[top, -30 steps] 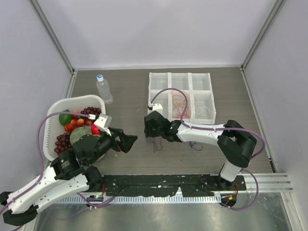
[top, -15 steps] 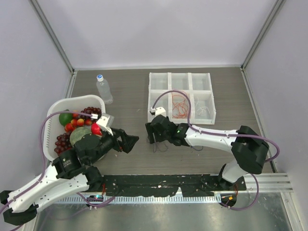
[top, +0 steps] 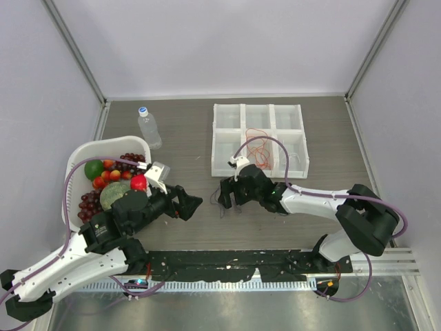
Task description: Untangle the cables
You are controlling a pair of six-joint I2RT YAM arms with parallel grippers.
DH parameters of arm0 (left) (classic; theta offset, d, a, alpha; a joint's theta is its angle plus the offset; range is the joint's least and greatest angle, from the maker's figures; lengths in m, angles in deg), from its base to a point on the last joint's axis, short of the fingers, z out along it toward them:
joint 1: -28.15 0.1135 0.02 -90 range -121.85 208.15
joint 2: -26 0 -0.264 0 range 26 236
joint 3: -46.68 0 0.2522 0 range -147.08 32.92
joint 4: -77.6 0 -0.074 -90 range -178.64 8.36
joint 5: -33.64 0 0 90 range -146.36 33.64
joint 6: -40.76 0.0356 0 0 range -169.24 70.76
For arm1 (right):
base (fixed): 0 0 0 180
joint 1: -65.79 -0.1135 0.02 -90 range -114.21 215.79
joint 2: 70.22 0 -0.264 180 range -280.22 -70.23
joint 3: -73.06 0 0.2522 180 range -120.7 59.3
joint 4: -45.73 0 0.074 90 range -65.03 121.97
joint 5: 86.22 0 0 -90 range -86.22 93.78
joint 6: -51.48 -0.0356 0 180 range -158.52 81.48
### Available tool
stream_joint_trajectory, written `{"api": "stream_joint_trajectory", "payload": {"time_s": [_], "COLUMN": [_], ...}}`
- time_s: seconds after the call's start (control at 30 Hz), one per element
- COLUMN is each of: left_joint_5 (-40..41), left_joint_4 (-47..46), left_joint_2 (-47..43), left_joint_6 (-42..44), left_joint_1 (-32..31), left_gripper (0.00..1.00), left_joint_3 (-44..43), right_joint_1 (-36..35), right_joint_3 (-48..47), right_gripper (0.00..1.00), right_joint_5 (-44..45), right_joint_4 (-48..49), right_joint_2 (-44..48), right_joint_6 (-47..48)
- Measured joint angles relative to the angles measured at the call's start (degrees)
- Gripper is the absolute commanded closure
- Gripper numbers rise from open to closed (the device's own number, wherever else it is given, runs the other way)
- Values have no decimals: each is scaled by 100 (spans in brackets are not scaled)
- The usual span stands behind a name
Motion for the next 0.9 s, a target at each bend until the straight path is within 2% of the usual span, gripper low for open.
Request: {"api": "stream_joint_trajectory", "payload": {"time_s": [0.2,0.37,0.43,0.6,0.67,0.73,0.77,0.8,0.9], "left_joint_5": [-44,-70,-70,-83,-83,-90,-116,-129,-151], "left_joint_4": [-2,2,2,2,0,0,0,0,-2], "left_joint_2": [-11,-13,-17,-26,-26,-22,-22,-20,-22], "left_joint_6": [-57,-122,-142,-146,-146,-146,-149,-146,-144], "left_joint_1": [0,0,0,0,0,0,0,0,0], "left_gripper": [11,11,11,10,11,11,11,11,10], "left_joint_3": [-2,-2,-2,0,-2,-2,-2,-2,-2], "right_joint_1": [-87,-308,-573,-1379,-1596,-1676,-1679,-1676,-1672], "right_joint_3": [-114,-317,-507,-1132,-1276,-1281,-1276,-1276,-1274], "right_gripper": [16,22,30,63,67,62,55,44,38], "right_joint_5": [-796,-627,-188,1049,1425,1700,1799,1915,2184], "right_joint_4": [518,341,92,-584,-817,-1032,-1106,-1169,-1294], "right_joint_2": [-431,-706,-758,-1025,-1134,-1156,-1156,-1156,-1154], "right_joint_6": [146,186,221,243,170,81,44,-2,-87]}}
